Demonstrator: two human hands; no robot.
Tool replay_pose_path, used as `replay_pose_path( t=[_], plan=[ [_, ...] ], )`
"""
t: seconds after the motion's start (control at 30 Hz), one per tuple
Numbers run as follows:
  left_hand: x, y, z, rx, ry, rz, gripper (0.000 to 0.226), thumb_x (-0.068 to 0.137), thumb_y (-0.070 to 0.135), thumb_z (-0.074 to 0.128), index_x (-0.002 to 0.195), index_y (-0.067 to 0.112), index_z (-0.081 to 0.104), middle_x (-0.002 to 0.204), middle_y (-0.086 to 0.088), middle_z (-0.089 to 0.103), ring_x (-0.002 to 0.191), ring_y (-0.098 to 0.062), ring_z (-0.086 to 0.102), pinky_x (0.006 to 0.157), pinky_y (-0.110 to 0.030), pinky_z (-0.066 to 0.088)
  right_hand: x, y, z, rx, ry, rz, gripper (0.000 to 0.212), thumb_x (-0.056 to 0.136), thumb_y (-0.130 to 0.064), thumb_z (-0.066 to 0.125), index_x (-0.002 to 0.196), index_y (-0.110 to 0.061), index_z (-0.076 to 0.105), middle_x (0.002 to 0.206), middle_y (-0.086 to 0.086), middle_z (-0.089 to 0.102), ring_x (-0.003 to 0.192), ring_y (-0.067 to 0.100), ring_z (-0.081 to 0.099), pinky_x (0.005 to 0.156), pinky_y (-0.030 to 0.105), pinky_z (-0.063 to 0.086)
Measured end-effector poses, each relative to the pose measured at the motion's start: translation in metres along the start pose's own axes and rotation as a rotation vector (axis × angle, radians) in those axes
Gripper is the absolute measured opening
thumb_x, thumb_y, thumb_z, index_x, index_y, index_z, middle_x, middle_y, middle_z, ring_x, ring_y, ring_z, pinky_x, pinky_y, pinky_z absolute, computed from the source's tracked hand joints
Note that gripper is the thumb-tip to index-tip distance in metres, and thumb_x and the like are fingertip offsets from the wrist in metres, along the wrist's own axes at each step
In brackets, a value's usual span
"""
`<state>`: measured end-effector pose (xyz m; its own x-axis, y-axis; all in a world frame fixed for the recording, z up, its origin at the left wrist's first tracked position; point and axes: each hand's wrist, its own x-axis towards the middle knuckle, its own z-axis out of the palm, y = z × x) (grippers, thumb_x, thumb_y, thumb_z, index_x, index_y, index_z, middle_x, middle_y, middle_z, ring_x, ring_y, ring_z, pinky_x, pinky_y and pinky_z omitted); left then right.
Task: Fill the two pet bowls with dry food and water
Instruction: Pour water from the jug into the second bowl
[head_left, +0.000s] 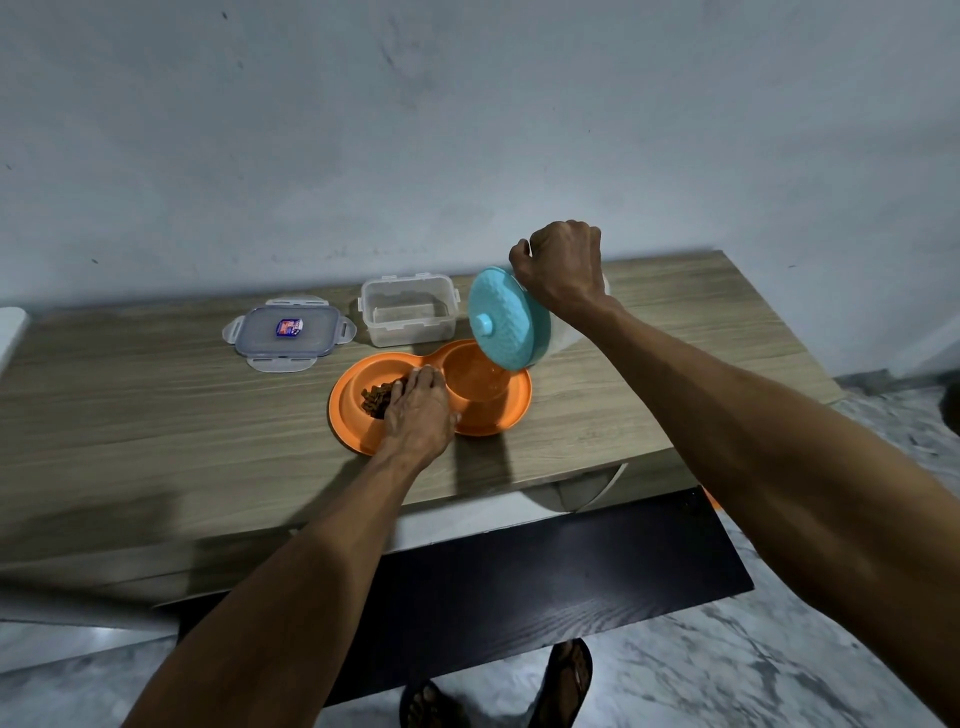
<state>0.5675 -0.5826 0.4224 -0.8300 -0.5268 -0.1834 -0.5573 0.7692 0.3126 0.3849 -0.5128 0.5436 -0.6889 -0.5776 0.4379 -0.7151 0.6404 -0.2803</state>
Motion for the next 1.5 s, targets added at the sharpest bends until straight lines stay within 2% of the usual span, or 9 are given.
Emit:
replay_pose_path(
  t=[0.2, 0.5, 0.6, 0.73, 0.87, 1.03, 1.23, 1.33, 1.5],
  plan=[
    [-0.001, 0.000, -0.001, 0.008, 0.001, 0.000, 0.074, 0.095, 0.031, 0.058, 0.153, 0.004, 0.021, 0.160, -0.012, 0.023, 0.151, -0.028, 0.015, 0.123, -0.045, 0.014, -0.001, -0.001, 0.002, 0.011, -0.010, -0.002, 0.043, 0.090, -0.024, 0.050, 0.051, -0.008, 0.051, 0.050, 0.007, 0.048, 0.058, 0.026, 0.046, 0.080, 0.036, 0.039],
    [0.000, 0.001, -0.001, 0.007, -0.026, -0.016, 0.075, 0.096, 0.032, 0.057, 0.154, 0.006, 0.018, 0.163, -0.011, 0.016, 0.152, -0.027, 0.011, 0.124, -0.044, 0.012, 0.000, 0.000, 0.001, 0.010, -0.010, -0.010, 0.043, 0.092, -0.025, 0.050, 0.052, -0.009, 0.051, 0.049, 0.003, 0.045, 0.058, 0.024, 0.045, 0.079, 0.034, 0.036],
    [0.000, 0.000, 0.000, 0.008, -0.025, -0.014, 0.075, 0.095, 0.031, 0.058, 0.154, 0.005, 0.018, 0.163, -0.011, 0.017, 0.152, -0.027, 0.011, 0.124, -0.045, 0.012, 0.000, 0.001, 0.002, 0.007, -0.007, -0.009, 0.043, 0.091, -0.024, 0.050, 0.051, -0.009, 0.049, 0.049, 0.004, 0.043, 0.058, 0.025, 0.042, 0.075, 0.032, 0.031],
    [0.001, 0.001, -0.002, 0.015, -0.029, -0.016, 0.076, 0.095, 0.032, 0.058, 0.154, 0.005, 0.018, 0.163, -0.011, 0.017, 0.152, -0.027, 0.011, 0.124, -0.045, 0.013, 0.002, 0.003, 0.003, 0.017, -0.012, -0.006, 0.044, 0.090, -0.023, 0.050, 0.048, -0.009, 0.045, 0.041, 0.001, 0.032, 0.055, 0.027, 0.039, 0.076, 0.035, 0.039],
    [0.000, 0.003, -0.002, 0.026, -0.024, -0.009, 0.075, 0.095, 0.032, 0.059, 0.153, 0.005, 0.020, 0.162, -0.012, 0.020, 0.151, -0.028, 0.013, 0.123, -0.045, 0.015, 0.001, 0.007, 0.004, 0.050, -0.008, 0.018, 0.046, 0.089, -0.023, 0.050, 0.045, -0.009, 0.041, 0.041, 0.001, 0.031, 0.055, 0.028, 0.039, 0.079, 0.037, 0.041],
    [-0.001, 0.003, -0.004, 0.030, -0.019, -0.007, 0.074, 0.095, 0.031, 0.059, 0.153, 0.005, 0.021, 0.160, -0.012, 0.023, 0.151, -0.028, 0.015, 0.123, -0.045, 0.015, 0.002, 0.015, 0.005, 0.120, 0.016, 0.069, 0.051, 0.087, -0.021, 0.051, 0.041, -0.013, 0.030, 0.040, 0.003, 0.027, 0.053, 0.027, 0.034, 0.072, 0.036, 0.042],
    [-0.001, 0.003, -0.004, 0.039, -0.028, -0.022, 0.073, 0.096, 0.032, 0.058, 0.153, 0.004, 0.022, 0.161, -0.012, 0.022, 0.151, -0.027, 0.015, 0.123, -0.044, 0.014, 0.004, 0.034, 0.008, 0.218, 0.010, 0.243, 0.048, 0.082, -0.022, 0.053, 0.041, -0.010, 0.030, 0.039, 0.005, 0.026, 0.043, 0.019, 0.024, 0.058, 0.033, 0.033],
    [0.000, 0.003, -0.005, 0.049, -0.009, -0.021, 0.071, 0.095, 0.032, 0.059, 0.151, 0.004, 0.027, 0.159, -0.011, 0.028, 0.150, -0.027, 0.020, 0.122, -0.044, 0.018, 0.006, 0.048, 0.011, 0.332, 0.013, 0.384, 0.042, 0.077, -0.022, 0.054, 0.042, -0.009, 0.035, 0.041, 0.006, 0.028, 0.050, 0.023, 0.030, 0.059, 0.037, 0.037],
    [0.001, 0.007, -0.006, 0.053, 0.008, -0.032, 0.069, 0.094, 0.032, 0.060, 0.150, 0.004, 0.030, 0.156, -0.011, 0.033, 0.147, -0.028, 0.025, 0.121, -0.044, 0.020, 0.013, 0.068, 0.015, 0.583, 0.024, 0.696, 0.040, 0.080, -0.018, 0.058, 0.047, -0.011, 0.037, 0.046, -0.001, 0.032, 0.047, 0.014, 0.027, 0.059, 0.027, 0.034]
  ],
)
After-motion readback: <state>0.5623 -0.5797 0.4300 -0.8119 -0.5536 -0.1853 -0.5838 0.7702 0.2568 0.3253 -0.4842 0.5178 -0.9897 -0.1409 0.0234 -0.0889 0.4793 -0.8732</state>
